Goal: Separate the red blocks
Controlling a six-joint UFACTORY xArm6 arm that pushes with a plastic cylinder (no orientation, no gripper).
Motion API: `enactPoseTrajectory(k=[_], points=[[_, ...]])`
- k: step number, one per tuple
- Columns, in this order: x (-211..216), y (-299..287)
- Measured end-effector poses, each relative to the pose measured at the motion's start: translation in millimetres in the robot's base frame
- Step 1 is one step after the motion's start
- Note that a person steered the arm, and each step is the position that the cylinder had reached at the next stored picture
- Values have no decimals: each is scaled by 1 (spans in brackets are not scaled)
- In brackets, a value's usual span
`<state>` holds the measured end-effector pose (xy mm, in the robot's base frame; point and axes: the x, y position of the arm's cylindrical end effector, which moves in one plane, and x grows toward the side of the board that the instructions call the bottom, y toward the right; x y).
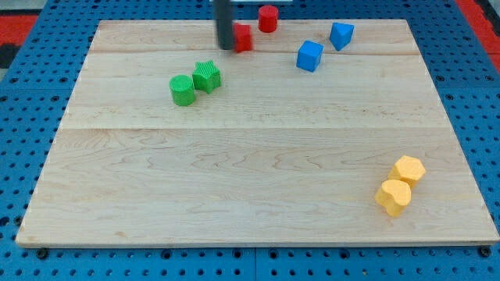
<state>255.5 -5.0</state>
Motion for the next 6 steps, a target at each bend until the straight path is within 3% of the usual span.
enactPoseTrajectory(k=[1, 2, 3, 6], points=[[7, 52], [-1, -49], [-53, -59], [-60, 50]])
